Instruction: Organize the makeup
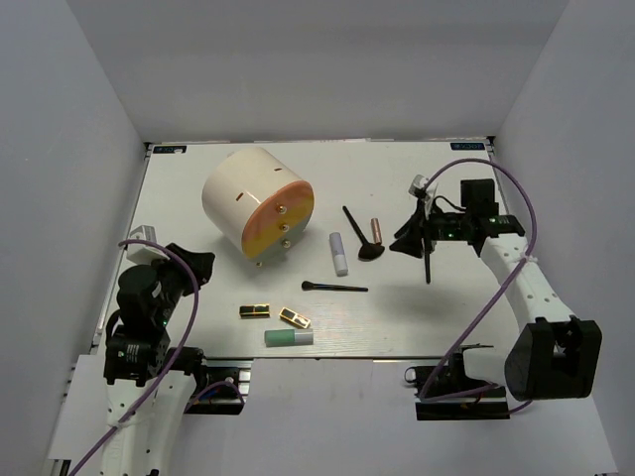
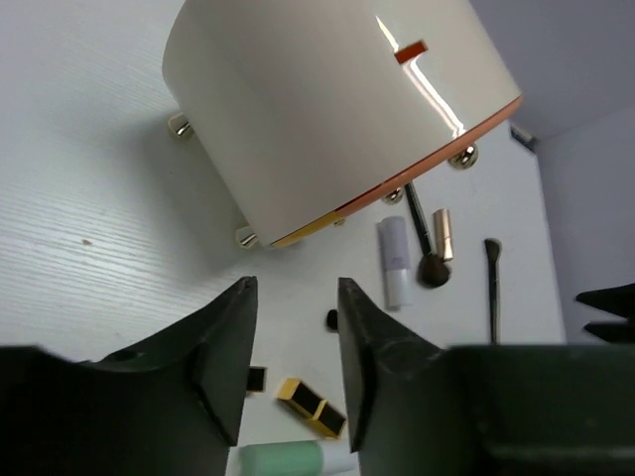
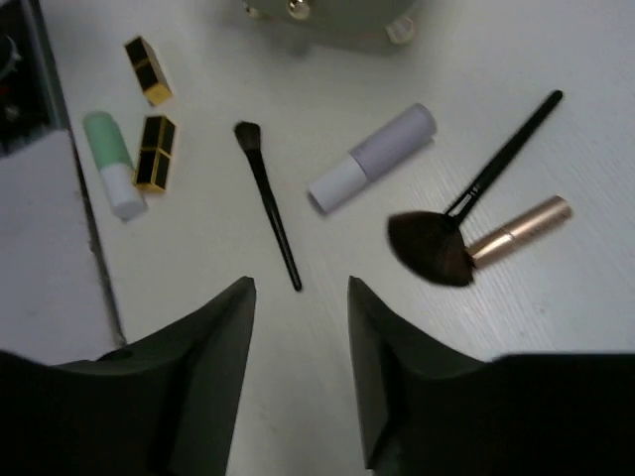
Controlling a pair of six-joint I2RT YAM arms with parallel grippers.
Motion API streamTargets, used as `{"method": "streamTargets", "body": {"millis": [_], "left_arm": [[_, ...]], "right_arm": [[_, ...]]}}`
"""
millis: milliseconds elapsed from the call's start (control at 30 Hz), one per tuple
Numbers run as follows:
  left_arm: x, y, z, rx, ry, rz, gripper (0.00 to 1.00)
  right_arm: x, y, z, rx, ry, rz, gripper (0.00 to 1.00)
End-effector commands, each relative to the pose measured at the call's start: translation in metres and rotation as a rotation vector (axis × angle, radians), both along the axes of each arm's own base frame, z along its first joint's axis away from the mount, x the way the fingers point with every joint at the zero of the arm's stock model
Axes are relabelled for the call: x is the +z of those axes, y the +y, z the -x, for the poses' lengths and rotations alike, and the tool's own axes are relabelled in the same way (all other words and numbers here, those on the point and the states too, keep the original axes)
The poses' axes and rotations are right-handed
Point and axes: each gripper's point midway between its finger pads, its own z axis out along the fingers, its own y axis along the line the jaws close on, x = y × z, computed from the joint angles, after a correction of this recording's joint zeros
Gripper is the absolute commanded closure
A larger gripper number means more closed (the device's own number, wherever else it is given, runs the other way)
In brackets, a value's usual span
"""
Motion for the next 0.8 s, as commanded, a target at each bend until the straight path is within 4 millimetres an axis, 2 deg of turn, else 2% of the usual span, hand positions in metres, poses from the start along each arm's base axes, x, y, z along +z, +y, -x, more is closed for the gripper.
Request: {"method": "streamTargets", "body": {"millis": [0,33,67,100,133,167,200,233,300,333,400,500,533,567,600,767], "left_arm": [[-0.001,-0.008,0.002,-0.046,-0.004,0.009,0.55],[-0.003,-0.009,0.002,-0.052,0.003,0.011,0.62],[-0.003,-0.009,0.002,-0.055,0.006,0.012,0.62],[-0.004,-0.01,0.002,-0.057,0.008,0.012,0.61],[-0.004,-0.01,0.001,-0.056,0.011,0.013,0.44],[-0.004,-0.01,0.001,-0.055,0.012,0.016,0.34],[-0.004,-0.01,0.0,-0.055,0.011,0.018,0.27],[-0.005,-0.01,-0.001,-0.054,0.017,0.019,0.21],[-0.002,-0.01,-0.002,-0.055,0.014,0.019,0.19],[-0.003,-0.01,-0.003,-0.056,0.018,0.019,0.19],[0.001,-0.01,-0.003,-0.054,0.013,0.02,0.18],[0.004,-0.01,-0.004,-0.053,0.005,0.024,0.18],[0.004,-0.011,-0.004,-0.054,0.003,0.026,0.18],[0.006,-0.011,-0.004,-0.055,-0.003,0.029,0.18],[0.006,-0.011,-0.004,-0.054,-0.004,0.032,0.18],[0.008,-0.011,-0.004,-0.049,-0.002,0.039,0.18]], "right_arm": [[0.018,0.024,0.006,0.033,-0.05,-0.042,0.55],[0.018,0.028,0.006,-0.002,-0.004,-0.053,0.63],[0.023,0.042,0.006,0.021,-0.032,-0.061,0.68],[0.023,0.045,0.002,-0.003,-0.029,-0.054,0.69],[0.024,0.055,0.003,-0.033,0.033,-0.072,0.65],[0.033,0.067,-0.001,-0.025,0.012,-0.098,0.51],[0.035,0.071,-0.007,-0.058,0.022,-0.101,0.47],[0.033,0.083,-0.008,-0.091,0.102,-0.118,0.46],[0.045,0.102,-0.018,-0.129,0.109,-0.149,0.48],[0.042,0.111,-0.025,-0.171,0.179,-0.164,0.48],[0.047,0.13,-0.041,-0.232,0.202,-0.178,0.48],[0.05,0.158,-0.055,-0.302,0.312,-0.221,0.4],[0.053,0.164,-0.056,-0.305,0.342,-0.234,0.36],[0.061,0.178,-0.053,-0.283,0.382,-0.28,0.36],[0.06,0.185,-0.058,-0.281,0.411,-0.297,0.36],[0.068,0.223,-0.055,-0.235,0.509,-0.347,0.36]]}}
